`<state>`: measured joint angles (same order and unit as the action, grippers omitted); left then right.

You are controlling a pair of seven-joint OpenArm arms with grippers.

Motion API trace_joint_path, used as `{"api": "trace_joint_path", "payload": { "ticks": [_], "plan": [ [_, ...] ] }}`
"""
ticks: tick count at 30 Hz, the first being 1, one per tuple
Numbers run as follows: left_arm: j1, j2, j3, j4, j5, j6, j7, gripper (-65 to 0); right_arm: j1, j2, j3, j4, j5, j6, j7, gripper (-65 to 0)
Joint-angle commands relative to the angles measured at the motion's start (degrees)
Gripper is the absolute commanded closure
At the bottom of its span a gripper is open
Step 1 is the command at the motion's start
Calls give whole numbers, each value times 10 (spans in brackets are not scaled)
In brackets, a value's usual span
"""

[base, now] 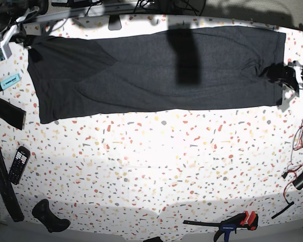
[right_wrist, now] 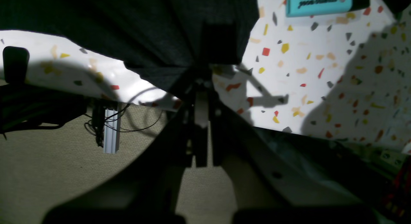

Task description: Fold the T-shirt properly

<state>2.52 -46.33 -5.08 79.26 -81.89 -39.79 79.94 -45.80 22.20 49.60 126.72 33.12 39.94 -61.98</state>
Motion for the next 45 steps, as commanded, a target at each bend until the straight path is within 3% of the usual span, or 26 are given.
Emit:
{"api": "trace_joint_path", "payload": {
  "ticks": [1,5,7,12,14,16,21,24,27,30,34,38,43,45],
  "plan": [
    [-6,-11,-4,7,-10,-2,1,0,1,8,6,9,3,1,10,0],
    [14,-12,-4,7,9,-2,1,-204,9,8,6,9,3,1,8,0],
    [25,-12,-4,7,40,-2,1,-270,12,8,6,9,3,1,6,0],
    [43,-12,-5,6,181,-2,-8,-273,12,8,6,9,3,1,7,0],
    [41,-12,-5,7,236,12,-70,-273,12,8,6,9,3,1,14,0],
    [38,-11,-5,13,258,66,-94,-269,12,8,6,9,3,1,16,0],
    [43,1,-5,108,279,73,-78,-264,12,8,6,9,7,1,18,0],
    [40,38,-5,185,322,73,-124,-264,12,8,6,9,42,1,21,0],
    [40,104,-5,248,379,90,-186,-264,12,8,6,9,80,1,31,0],
    [40,172,-5,275,384,89,-205,-264,14,8,6,9,78,-23,45,0],
    [40,224,-5,275,384,88,-216,-264,27,8,6,9,78,-38,56,0],
    [40,244,-5,275,384,88,-215,-264,80,8,6,9,78,-45,51,0],
    [40,244,-5,275,384,88,-215,-264,171,8,-6,9,78,-45,-14,0],
    [40,244,-5,275,384,88,-215,-264,197,5,-18,6,73,-45,-15,0]
  ]
}}
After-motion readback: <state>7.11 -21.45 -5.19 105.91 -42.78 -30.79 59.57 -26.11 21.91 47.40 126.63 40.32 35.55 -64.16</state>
